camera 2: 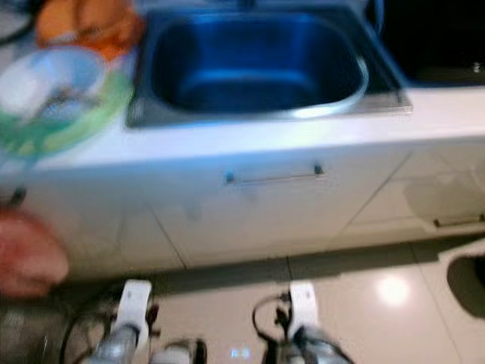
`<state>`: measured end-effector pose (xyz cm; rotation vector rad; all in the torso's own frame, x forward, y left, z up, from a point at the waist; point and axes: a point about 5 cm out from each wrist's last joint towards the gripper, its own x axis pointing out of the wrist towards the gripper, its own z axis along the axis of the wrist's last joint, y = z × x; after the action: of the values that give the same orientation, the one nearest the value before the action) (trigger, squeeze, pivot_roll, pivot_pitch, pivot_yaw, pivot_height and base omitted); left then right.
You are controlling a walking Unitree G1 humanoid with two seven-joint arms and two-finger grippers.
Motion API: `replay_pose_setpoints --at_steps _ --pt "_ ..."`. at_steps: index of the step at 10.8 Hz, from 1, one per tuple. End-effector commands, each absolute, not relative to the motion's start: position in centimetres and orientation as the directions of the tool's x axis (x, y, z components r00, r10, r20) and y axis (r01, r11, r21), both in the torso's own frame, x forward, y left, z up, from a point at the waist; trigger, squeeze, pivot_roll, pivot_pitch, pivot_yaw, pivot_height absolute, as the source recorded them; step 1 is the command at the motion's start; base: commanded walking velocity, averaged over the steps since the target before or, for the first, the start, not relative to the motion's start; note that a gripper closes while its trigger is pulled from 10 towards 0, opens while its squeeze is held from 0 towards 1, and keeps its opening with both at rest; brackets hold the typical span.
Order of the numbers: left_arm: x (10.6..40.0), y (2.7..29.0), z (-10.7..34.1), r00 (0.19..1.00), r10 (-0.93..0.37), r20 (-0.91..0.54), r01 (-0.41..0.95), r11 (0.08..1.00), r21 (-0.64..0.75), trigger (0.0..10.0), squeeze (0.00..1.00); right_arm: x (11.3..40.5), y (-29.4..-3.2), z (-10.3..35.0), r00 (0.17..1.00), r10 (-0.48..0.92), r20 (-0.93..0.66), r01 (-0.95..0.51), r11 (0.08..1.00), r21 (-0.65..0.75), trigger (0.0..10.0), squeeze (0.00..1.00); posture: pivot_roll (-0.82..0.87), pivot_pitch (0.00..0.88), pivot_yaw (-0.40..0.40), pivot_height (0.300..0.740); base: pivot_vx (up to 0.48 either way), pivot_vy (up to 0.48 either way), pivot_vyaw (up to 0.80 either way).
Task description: Kitchen organization
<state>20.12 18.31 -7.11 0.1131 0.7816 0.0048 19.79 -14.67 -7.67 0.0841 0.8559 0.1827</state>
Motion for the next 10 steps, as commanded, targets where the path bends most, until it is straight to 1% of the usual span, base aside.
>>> replay_pose_setpoints --at_steps 1,2,7,10 --pt "19.41 17.36 -7.64 0.689 0.028 -0.724 0.041 0.996 0.078 10.0 0.00 18.86 -15.64 -8.15 0.618 0.166 -0.768 -0.112 0.986 0.123 10.0 0.00 0.16 0.204 -0.004 0.740 0.292 0.000 0.41" --pt "19.42 17.37 -7.62 0.691 0.031 -0.723 0.038 0.996 0.078 10.0 0.00 18.89 -15.66 -8.13 0.620 0.165 -0.767 -0.112 0.986 0.121 10.0 0.00 0.16 0.204 -0.004 0.740 0.281 0.000 0.57" --pt "19.56 17.35 -7.51 0.702 0.036 -0.712 0.024 0.997 0.074 10.0 0.00 18.92 -15.69 -8.12 0.620 0.165 -0.767 -0.100 0.986 0.131 10.0 0.00 0.16 0.206 -0.004 0.740 0.000 0.000 0.00" --pt "19.41 17.41 -7.65 0.688 0.041 -0.725 0.009 0.998 0.066 10.0 0.00 18.89 -15.69 -8.14 0.619 0.163 -0.768 -0.099 0.987 0.130 10.0 0.00 0.16 0.207 -0.002 0.740 0.000 0.000 0.00"
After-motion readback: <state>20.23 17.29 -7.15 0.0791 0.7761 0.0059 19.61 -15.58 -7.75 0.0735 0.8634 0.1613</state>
